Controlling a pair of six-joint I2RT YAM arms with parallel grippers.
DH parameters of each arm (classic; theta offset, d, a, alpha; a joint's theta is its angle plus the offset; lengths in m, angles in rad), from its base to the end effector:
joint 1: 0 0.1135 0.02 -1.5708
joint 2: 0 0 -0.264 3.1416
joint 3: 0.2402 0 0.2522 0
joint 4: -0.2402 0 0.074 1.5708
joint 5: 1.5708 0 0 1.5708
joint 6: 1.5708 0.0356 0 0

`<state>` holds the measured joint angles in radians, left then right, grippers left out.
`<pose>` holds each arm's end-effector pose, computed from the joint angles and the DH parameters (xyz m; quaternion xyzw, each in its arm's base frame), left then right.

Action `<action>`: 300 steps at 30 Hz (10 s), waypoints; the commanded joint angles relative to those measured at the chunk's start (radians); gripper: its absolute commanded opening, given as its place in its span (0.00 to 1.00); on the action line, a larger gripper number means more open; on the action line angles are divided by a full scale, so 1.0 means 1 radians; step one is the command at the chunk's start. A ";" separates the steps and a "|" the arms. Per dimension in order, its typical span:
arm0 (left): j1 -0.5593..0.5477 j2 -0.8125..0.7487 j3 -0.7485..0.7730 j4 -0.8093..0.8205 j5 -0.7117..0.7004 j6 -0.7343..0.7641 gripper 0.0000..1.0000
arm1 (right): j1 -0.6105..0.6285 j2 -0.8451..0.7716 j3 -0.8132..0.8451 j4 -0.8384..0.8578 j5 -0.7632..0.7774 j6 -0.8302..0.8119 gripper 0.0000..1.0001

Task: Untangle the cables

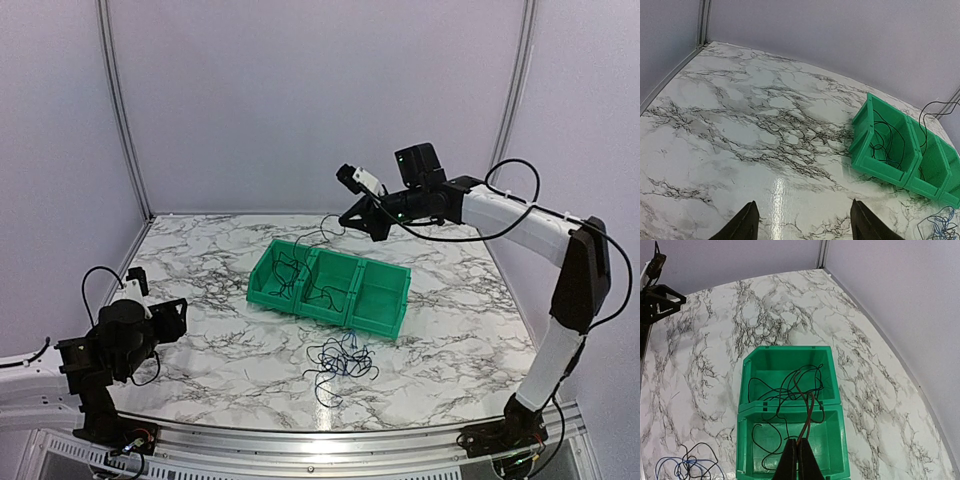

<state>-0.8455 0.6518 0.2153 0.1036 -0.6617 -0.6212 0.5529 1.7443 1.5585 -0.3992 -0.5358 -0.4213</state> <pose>0.1185 -0.1007 0.1911 -0.1011 0.7866 -0.1707 0.5848 0.3348 0.2280 0.3295 -0.5083 0.6921 0.2627 0.4400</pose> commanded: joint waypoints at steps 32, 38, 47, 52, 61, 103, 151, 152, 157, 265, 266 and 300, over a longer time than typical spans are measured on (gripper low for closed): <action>-0.003 0.040 -0.008 0.016 -0.001 -0.019 0.65 | 0.083 0.233 0.181 -0.405 0.250 -0.227 0.00; -0.003 0.027 -0.018 0.012 -0.001 -0.029 0.65 | 0.092 0.342 0.293 -0.427 0.275 -0.192 0.00; -0.003 0.040 -0.022 0.021 0.006 -0.031 0.65 | 0.117 0.445 0.361 -0.456 0.280 -0.172 0.00; -0.003 0.039 -0.026 0.021 0.005 -0.030 0.65 | 0.129 0.436 0.386 -0.507 0.257 -0.154 0.00; -0.003 0.090 0.001 0.060 0.072 0.028 0.65 | 0.140 0.287 0.294 -0.532 0.269 -0.127 0.32; -0.199 1.162 0.600 0.312 0.815 -0.524 0.27 | 0.139 -0.281 -0.601 0.037 -0.018 -0.165 0.49; -0.299 0.942 0.695 0.291 0.630 -0.008 0.16 | 0.141 -0.135 -0.484 0.035 -0.191 0.000 0.00; -0.299 0.948 0.695 0.292 0.603 -0.014 0.25 | 0.141 -0.142 -0.487 0.043 -0.191 0.008 0.00; -0.304 1.005 0.735 0.297 0.486 -0.027 0.40 | 0.141 -0.150 -0.484 0.050 -0.200 0.044 0.00; -0.334 0.814 0.056 0.615 0.248 -0.379 0.30 | -0.076 -0.009 0.012 0.065 -0.305 0.141 0.00; -0.334 0.813 0.056 0.613 0.248 -0.376 0.30 | -0.075 0.022 0.015 0.065 -0.311 0.142 0.00; -0.338 0.841 0.205 0.571 0.397 -0.165 0.40 | 0.126 -0.186 -0.332 -0.067 0.053 -0.160 0.38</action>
<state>-1.1755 1.4826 0.3397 0.6834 -0.3523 -0.8940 0.6331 1.6321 1.3148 -0.4603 -0.3527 -0.5236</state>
